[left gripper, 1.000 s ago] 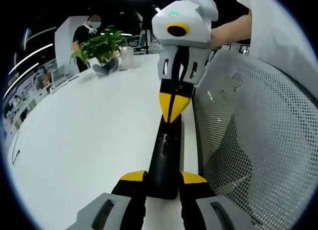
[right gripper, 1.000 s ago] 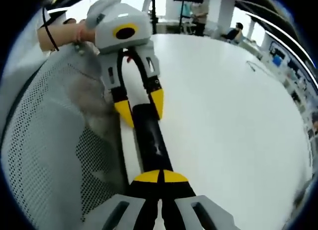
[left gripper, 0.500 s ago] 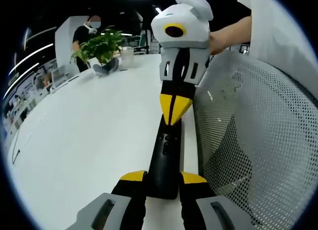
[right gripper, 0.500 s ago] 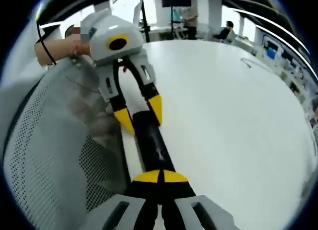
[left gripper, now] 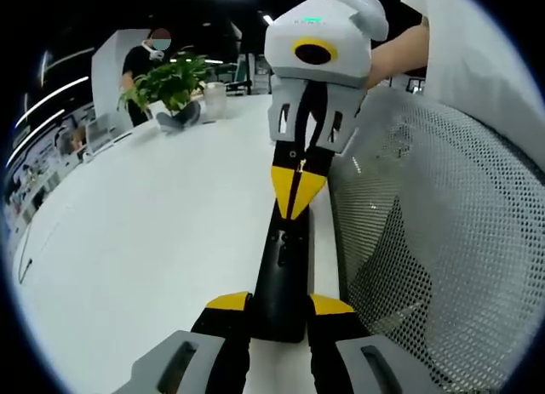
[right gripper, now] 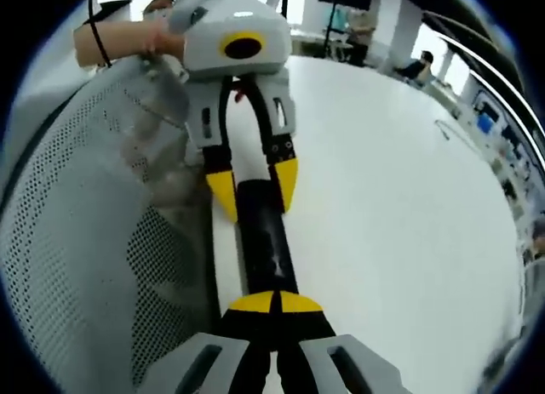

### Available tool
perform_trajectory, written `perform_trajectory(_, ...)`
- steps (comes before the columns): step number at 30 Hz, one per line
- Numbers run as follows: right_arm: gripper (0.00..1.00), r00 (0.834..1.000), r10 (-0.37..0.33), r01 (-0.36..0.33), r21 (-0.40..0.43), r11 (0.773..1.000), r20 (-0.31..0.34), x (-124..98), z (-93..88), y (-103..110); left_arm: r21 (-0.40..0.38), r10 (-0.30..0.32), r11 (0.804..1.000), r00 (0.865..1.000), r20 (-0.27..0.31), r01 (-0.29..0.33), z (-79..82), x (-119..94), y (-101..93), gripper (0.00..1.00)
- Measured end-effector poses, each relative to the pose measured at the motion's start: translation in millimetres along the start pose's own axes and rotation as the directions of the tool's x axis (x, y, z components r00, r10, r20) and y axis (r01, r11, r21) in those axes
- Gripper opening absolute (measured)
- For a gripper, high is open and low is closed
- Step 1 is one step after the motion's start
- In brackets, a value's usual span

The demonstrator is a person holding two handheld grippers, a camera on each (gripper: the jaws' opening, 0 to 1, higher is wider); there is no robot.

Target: Press the specified remote control buttons in sequence, fully releasing each button before pressing the next.

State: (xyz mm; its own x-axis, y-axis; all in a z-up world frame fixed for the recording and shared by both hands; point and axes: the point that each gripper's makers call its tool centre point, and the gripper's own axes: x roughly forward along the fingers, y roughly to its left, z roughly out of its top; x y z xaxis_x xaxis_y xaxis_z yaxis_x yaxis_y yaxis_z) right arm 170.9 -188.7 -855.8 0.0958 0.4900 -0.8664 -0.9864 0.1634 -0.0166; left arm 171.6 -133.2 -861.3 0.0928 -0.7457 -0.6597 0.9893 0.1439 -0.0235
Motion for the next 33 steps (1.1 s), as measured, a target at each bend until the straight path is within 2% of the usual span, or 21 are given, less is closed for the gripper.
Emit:
perform_trajectory(3, 0.0, 0.999, 0.014, -0.018, 0.093, 0.995, 0.043, -0.6, 0.5, -1.4, 0.001, 0.001, 1.0, 1.0, -0.001, -0.001, 0.2, 0.2, -0.1, 0.25)
perform_trajectory(5, 0.0, 0.998, 0.019, -0.027, 0.125, 0.992, 0.062, -1.2, 0.3, -2.6, 0.002, 0.002, 1.0, 1.0, -0.001, -0.002, 0.0, 0.4, 0.0, 0.25)
perform_trajectory(9, 0.0, 0.998, 0.016, -0.022, 0.099, 0.995, 0.064, -1.7, 0.9, -1.0, 0.0, 0.003, 1.0, 1.0, -0.001, -0.003, 0.2, 0.4, -0.1, 0.25)
perform_trajectory(11, 0.0, 0.999, -0.001, -0.001, 0.037, 0.999, 0.054, -1.3, 1.1, -0.9, -0.001, 0.006, 1.0, 1.0, -0.002, -0.006, 0.3, 0.6, -0.1, 0.25)
perform_trajectory(14, 0.0, 0.999, -0.007, 0.006, 0.013, 1.0, 0.045, -0.6, 2.2, 0.8, 0.0, 0.008, 1.0, 1.0, -0.005, -0.008, 0.3, 0.8, -0.3, 0.25)
perform_trajectory(24, 0.0, 0.998, 0.026, -0.024, -0.032, 0.999, 0.051, 2.5, 9.6, 1.8, -0.013, 0.019, 1.0, 1.0, -0.019, -0.019, 0.2, 1.3, 0.0, 0.25)
perform_trajectory(28, 0.0, 0.999, 0.036, -0.034, -0.106, 0.994, 0.019, 4.0, 9.5, 3.2, -0.006, 0.023, 1.0, 0.999, -0.033, -0.023, 0.6, 2.0, 0.0, 0.25)
perform_trajectory(33, 0.0, 0.999, 0.05, -0.05, -0.103, 0.993, -0.002, 4.9, 9.8, 1.2, -0.001, 0.023, 1.0, 0.999, -0.044, -0.024, 0.6, 1.7, 0.0, 0.25)
